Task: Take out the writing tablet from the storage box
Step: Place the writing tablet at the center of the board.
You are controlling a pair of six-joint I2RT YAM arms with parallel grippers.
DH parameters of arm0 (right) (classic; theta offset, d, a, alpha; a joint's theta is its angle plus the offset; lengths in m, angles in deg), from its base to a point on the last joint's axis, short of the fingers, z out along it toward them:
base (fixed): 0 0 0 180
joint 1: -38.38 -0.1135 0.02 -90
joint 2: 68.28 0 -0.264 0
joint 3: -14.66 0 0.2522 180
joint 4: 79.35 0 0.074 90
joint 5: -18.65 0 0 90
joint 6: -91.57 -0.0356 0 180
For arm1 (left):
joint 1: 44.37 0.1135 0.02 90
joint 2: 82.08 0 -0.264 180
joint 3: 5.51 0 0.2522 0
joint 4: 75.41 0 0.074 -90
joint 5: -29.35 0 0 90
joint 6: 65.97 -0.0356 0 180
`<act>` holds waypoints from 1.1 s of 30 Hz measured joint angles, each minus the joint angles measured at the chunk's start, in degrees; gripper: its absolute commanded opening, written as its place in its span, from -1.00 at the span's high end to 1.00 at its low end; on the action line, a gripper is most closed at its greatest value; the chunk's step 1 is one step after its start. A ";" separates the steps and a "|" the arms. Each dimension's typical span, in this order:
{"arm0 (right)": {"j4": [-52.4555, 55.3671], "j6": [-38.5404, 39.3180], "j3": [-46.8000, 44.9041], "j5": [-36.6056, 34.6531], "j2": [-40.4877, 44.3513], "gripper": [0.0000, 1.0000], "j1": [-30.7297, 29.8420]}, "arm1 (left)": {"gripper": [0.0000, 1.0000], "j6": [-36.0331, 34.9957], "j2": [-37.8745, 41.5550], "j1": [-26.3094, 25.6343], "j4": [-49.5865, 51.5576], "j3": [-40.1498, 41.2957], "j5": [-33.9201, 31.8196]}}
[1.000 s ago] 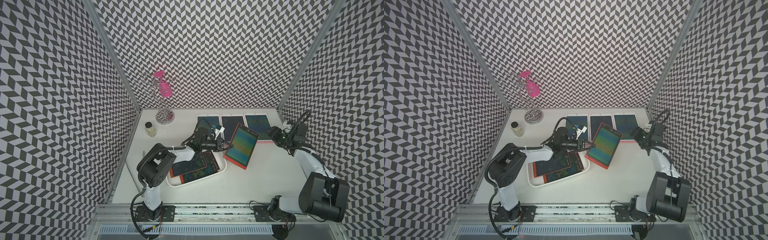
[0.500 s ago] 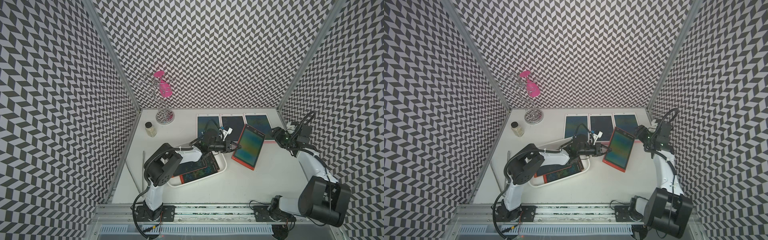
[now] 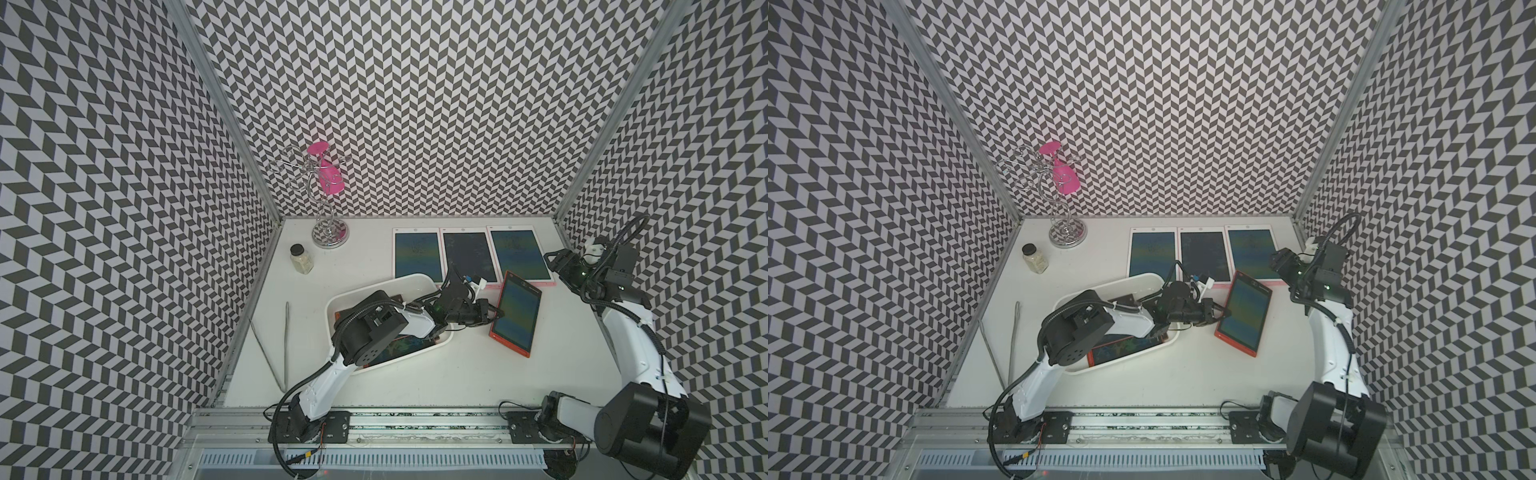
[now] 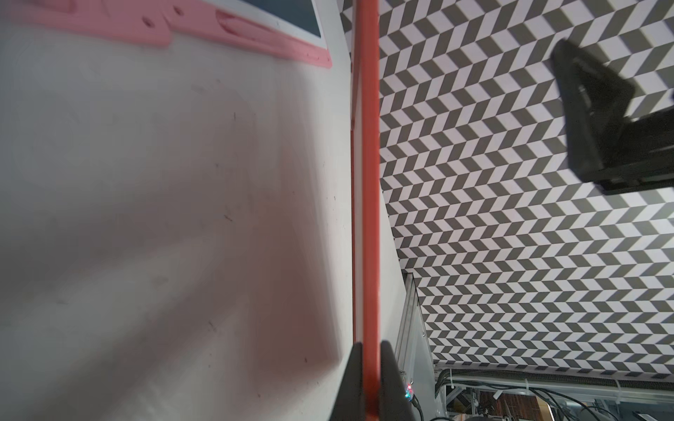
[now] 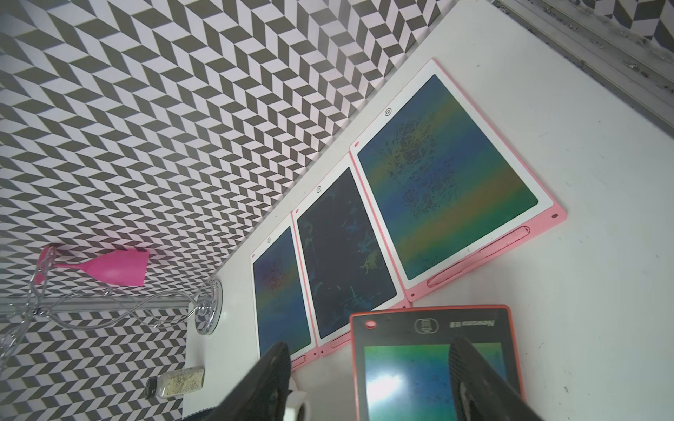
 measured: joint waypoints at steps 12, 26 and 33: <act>0.37 -0.31 -2.23 4.37 3.89 -0.40 0.00 | 1.00 8.83 -4.52 -3.50 -5.14 -3.54 -7.10; 2.32 -0.15 -2.08 10.82 3.98 -0.43 0.02 | 1.00 12.26 -9.86 -6.49 -1.14 -12.31 -10.21; 2.38 -0.35 -2.08 12.50 3.98 -0.44 0.02 | 1.00 10.91 -9.42 -7.02 2.75 -12.44 -11.30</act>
